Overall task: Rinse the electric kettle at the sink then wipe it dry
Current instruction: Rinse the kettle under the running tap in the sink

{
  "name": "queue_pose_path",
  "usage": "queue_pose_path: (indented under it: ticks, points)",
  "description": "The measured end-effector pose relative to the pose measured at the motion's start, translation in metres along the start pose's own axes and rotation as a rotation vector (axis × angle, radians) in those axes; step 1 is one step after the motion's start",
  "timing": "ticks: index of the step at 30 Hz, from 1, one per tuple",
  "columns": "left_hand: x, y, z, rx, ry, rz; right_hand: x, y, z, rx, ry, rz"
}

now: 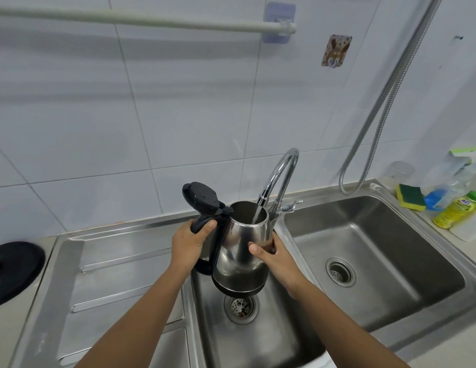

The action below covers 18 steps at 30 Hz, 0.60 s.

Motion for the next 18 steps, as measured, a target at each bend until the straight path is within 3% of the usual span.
queue_pose_path:
  ticks: [18]
  points:
    - [0.0074,0.0022,-0.0084,0.004,-0.006,0.001,0.0089,0.0046,0.0059,-0.021,-0.009,-0.001]
Point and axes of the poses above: each hand's wrist, its own x-axis away from the middle knuckle, its own z-axis out of the back of the hand, y = z × x, the point moved 4 cm from there along -x, towards the middle knuckle
